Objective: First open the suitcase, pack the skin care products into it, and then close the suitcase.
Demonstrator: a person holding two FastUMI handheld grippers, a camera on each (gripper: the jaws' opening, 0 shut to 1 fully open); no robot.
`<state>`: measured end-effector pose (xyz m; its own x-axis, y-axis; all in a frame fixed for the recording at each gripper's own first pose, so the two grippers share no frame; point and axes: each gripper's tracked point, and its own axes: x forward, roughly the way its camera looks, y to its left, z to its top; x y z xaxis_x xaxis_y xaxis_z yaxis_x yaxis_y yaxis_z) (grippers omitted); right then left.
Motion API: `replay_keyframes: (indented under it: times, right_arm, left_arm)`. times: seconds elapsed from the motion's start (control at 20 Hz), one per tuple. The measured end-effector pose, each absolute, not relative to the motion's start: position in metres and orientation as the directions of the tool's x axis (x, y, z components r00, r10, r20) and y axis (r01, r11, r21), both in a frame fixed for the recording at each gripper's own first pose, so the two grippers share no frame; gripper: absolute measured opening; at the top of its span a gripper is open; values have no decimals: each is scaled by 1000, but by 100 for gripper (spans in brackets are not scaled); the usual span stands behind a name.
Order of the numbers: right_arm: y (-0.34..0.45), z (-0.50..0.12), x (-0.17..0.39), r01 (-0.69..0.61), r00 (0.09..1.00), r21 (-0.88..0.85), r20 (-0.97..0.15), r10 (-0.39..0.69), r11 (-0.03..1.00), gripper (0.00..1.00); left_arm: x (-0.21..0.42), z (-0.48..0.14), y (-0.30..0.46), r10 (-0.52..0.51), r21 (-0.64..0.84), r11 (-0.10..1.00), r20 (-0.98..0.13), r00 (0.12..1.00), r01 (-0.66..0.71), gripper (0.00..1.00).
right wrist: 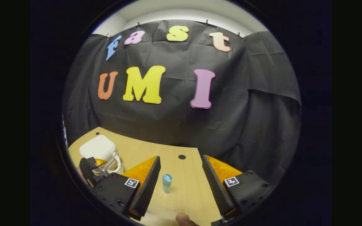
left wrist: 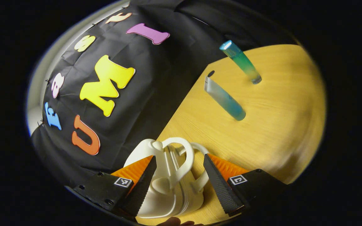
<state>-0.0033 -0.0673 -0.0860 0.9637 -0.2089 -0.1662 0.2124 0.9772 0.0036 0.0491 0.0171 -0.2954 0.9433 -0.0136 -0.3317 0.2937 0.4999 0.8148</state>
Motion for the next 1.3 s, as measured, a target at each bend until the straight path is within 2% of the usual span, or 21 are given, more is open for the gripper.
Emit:
replay_keyframes:
  times: [0.15,0.25,0.3,0.35,0.4,0.45,0.5,0.8,1.05,1.3]
  right_arm:
    - [-73,-98,-3,217,959,4,-188,-213,976,80]
    - [-77,-103,-2,219,956,-6,-198,-216,976,78]
    - [-77,-103,-1,215,957,-7,-198,-213,976,80]
    - [-78,-103,0,214,957,-9,-198,-211,977,80]
    - [-80,-101,0,211,959,-13,-192,-210,977,80]
    - [-81,-100,1,210,960,-15,-185,-209,977,80]
    - [-83,-99,1,212,961,-13,-180,-211,977,80]
    - [-91,-104,-3,219,958,-11,-186,-217,976,80]
    - [-90,-94,1,235,958,-10,-166,-234,972,80]
    - [-76,-80,7,247,958,-3,-146,-245,969,80]
  left_arm:
    - [69,-292,19,40,889,377,-298,954,262,93]
    - [78,-295,23,55,907,316,-309,949,278,83]
    - [78,-298,23,45,899,319,-329,943,299,72]
    - [79,-301,22,37,893,326,-340,940,310,68]
    - [78,-304,21,39,889,331,-348,937,317,55]
    - [76,-305,22,46,888,332,-351,935,317,49]
    - [75,-305,22,59,891,329,-351,935,313,35]
    - [73,-293,14,52,879,329,-381,923,344,11]
    - [77,-274,17,43,779,491,-468,883,389,3]
    - [87,-214,29,10,687,639,-459,889,347,3]
